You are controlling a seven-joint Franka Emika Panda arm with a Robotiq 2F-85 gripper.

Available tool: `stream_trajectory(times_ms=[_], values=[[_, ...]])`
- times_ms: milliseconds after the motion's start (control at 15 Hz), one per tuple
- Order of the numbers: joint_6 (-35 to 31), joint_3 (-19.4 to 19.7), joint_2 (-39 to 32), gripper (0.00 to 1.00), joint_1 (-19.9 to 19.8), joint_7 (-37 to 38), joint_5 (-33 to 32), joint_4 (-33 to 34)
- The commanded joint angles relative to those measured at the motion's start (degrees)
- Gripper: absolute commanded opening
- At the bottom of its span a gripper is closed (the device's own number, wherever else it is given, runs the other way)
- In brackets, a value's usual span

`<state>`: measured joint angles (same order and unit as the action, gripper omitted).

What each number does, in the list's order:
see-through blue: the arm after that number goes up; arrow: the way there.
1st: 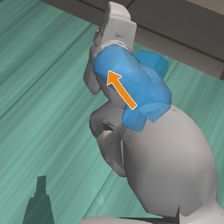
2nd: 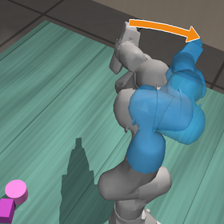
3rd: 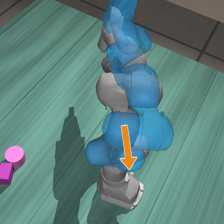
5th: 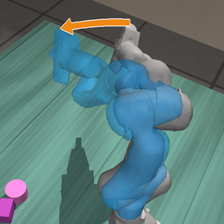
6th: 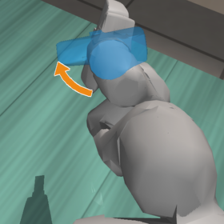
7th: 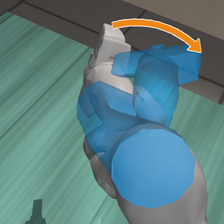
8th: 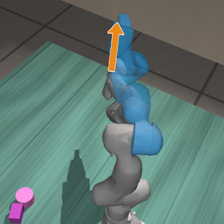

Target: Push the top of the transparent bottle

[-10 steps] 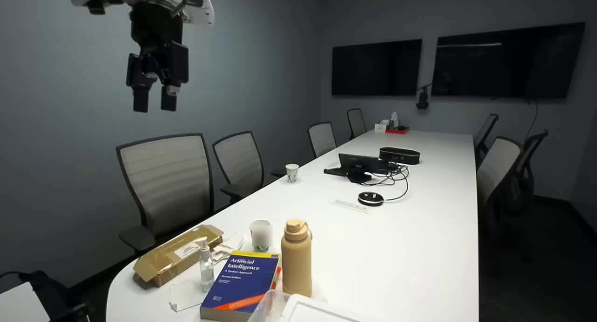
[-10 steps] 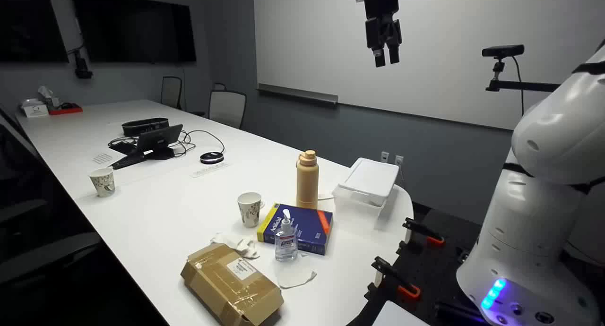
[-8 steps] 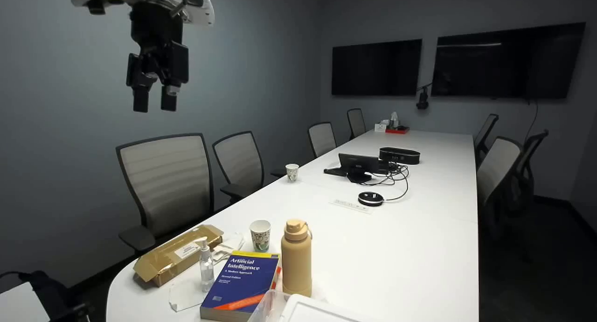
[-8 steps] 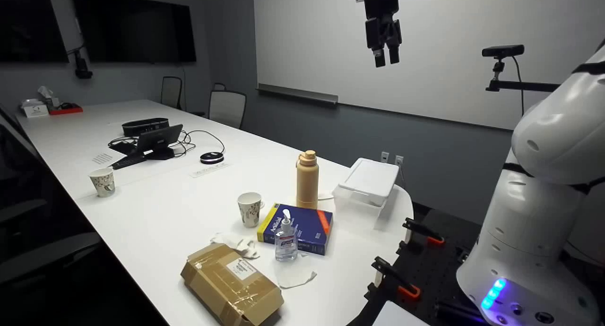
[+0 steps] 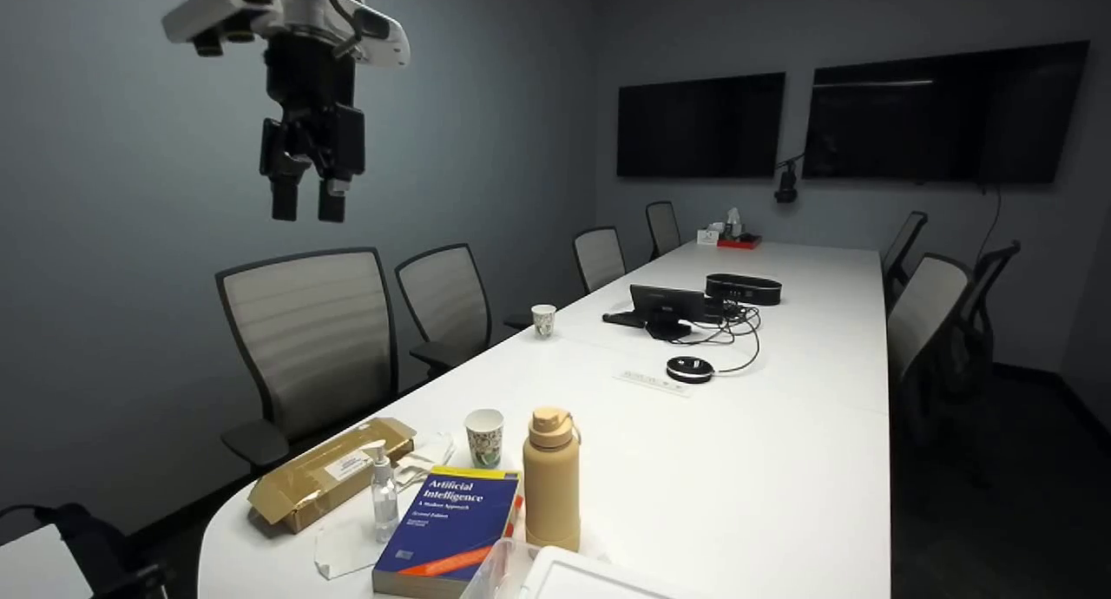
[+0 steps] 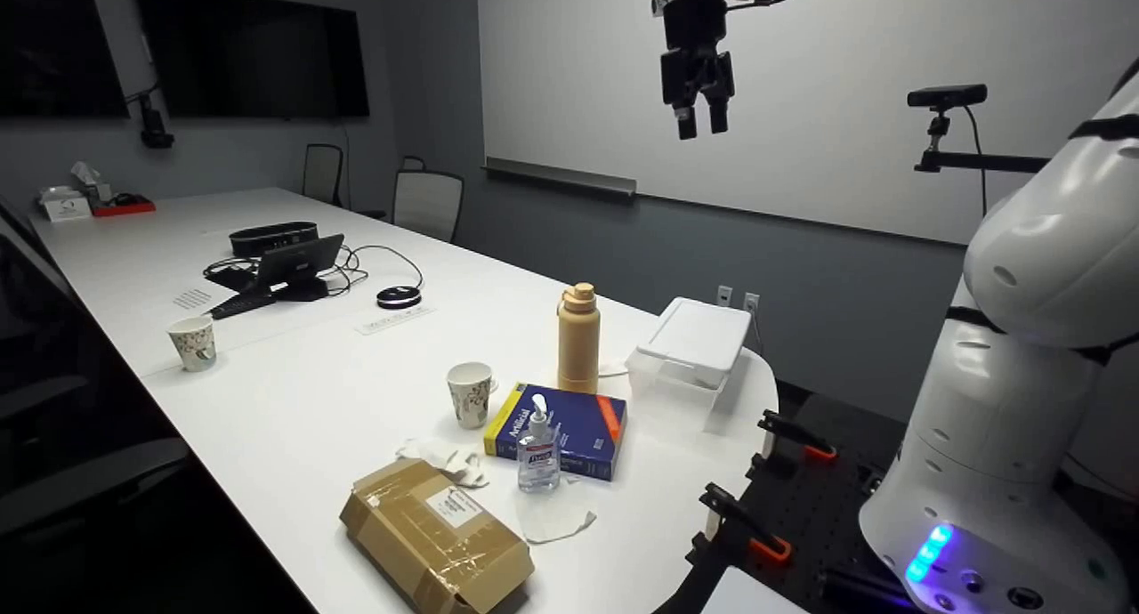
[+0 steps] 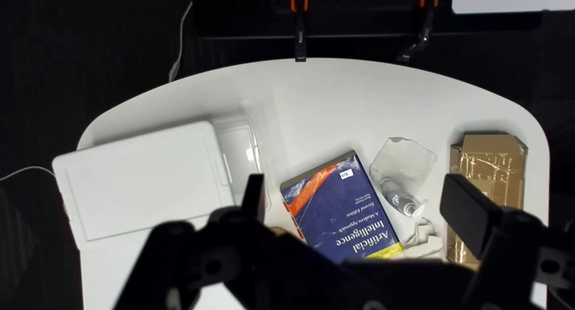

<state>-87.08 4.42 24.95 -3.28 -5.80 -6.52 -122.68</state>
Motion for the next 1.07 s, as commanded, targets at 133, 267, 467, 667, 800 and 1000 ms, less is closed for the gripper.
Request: stream_trajectory(times_ms=[133,267,467,667,800,1000], values=[[-11.58,-5.28,-9.35,1.0,2.59,13.55,6.17,-0.41],[-16.26,-7.82,-12.53,1.0,3.62,20.14,7.23,-1.06],[-23.22,-10.28,-16.56,1.0,5.03,28.87,8.53,-2.56],[-30.22,-11.09,-19.21,1.0,5.96,35.93,9.22,-5.63],[-34.27,-11.03,-20.92,1.0,6.21,38.25,9.43,-7.86],[-39.59,-10.36,-23.64,1.0,6.39,37.7,10.85,-10.91]])
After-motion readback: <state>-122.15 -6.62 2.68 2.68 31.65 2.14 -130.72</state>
